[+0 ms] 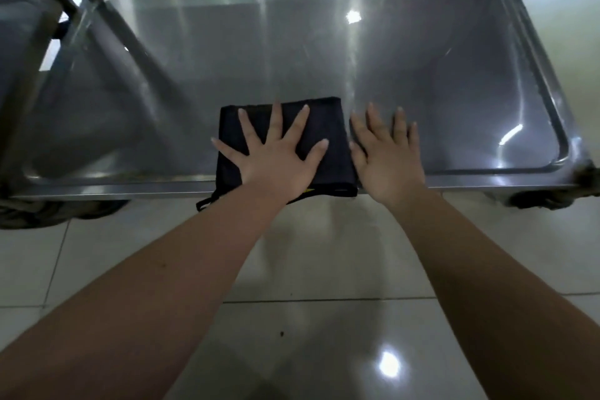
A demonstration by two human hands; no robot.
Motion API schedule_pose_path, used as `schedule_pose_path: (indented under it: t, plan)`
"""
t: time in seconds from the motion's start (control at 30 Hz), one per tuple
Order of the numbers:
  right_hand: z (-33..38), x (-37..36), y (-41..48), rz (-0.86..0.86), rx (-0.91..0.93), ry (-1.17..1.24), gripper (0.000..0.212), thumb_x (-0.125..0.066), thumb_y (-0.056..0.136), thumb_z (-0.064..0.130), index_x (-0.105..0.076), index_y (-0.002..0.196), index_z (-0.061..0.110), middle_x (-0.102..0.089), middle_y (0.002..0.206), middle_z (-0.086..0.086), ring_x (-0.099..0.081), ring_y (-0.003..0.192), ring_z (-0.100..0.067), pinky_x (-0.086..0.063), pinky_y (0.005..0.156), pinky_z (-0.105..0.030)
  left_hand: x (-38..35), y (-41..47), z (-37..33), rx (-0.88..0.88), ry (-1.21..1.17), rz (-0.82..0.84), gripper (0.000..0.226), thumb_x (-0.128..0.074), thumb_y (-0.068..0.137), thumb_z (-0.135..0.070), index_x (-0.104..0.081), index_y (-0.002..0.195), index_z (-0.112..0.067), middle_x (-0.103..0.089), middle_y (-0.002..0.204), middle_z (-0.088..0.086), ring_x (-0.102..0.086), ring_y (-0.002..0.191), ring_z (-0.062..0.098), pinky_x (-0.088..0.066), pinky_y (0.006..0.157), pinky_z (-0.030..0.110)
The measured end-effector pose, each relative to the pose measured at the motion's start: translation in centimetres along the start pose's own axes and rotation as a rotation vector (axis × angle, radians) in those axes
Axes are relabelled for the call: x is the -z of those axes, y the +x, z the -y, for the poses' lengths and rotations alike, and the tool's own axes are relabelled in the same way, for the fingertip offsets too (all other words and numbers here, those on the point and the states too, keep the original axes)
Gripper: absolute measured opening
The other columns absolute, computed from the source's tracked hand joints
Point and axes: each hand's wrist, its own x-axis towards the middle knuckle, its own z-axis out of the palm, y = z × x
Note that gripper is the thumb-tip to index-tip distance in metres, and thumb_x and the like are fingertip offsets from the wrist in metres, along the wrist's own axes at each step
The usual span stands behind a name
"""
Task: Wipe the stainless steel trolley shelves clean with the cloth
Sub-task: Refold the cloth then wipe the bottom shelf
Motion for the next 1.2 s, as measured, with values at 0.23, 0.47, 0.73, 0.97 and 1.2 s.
schedule_pose_path:
  t: [0.23,0.47,0.73,0.97,1.2]
  plan:
    - [0.2,-0.4,0.2,0.045,0.018,-0.123,0.065,-0.007,0.092,0.071,0.014,0.149,0.050,0.020,0.162,0.004,0.023,0.146,-0.039,0.011,0.118,-0.056,3.4,7.6,5.3,0.026,0.012,0.029,0.083,-0.020,0.075,-0.092,0.009,0.146,-0.060,0.017,0.162,-0.016,0.023,0.145,0.040,0.007,0.103,0.079]
    - [0.5,-0.3,0.6,0.048,-0.028,-0.109,0.062,-0.006,0.092,0.071,0.014,0.148,0.053,0.018,0.163,0.006,0.021,0.147,-0.037,0.010,0.118,-0.054,3.1,6.3,5.7,-0.052,0.036,0.055,0.086,-0.018,0.072,-0.094,0.014,0.144,-0.061,0.019,0.162,-0.013,0.024,0.145,0.041,0.009,0.102,0.080]
    - [5.2,0.4,0.5,-0.013,-0.015,-0.076,0.057,-0.013,0.099,0.060,0.007,0.151,0.048,0.013,0.163,0.009,0.018,0.147,-0.039,0.006,0.118,-0.058,1.5,1.2,7.8,-0.072,0.048,0.023,0.089,-0.019,0.068,-0.097,0.015,0.143,-0.062,0.021,0.161,-0.016,0.026,0.145,0.038,0.009,0.102,0.079]
    - [9.9,-1.8,2.2,0.003,0.033,0.023,0.058,-0.004,0.096,0.063,0.013,0.150,0.048,0.009,0.164,0.011,0.014,0.150,-0.028,0.012,0.116,-0.059,1.9,2.1,10.8,-0.092,0.042,0.014,0.087,-0.025,0.068,-0.096,0.010,0.142,-0.065,0.018,0.161,-0.020,0.025,0.146,0.033,0.010,0.103,0.078]
    - [10.4,-2.1,2.3,0.026,0.029,-0.137,0.074,-0.007,0.085,0.081,0.013,0.149,0.051,0.018,0.163,0.007,0.018,0.147,-0.040,0.011,0.113,-0.064,4.3,5.9,18.6,0.075,0.006,-0.009,0.085,-0.027,0.071,-0.094,0.003,0.145,-0.063,0.009,0.163,-0.018,0.019,0.148,0.035,0.006,0.106,0.076]
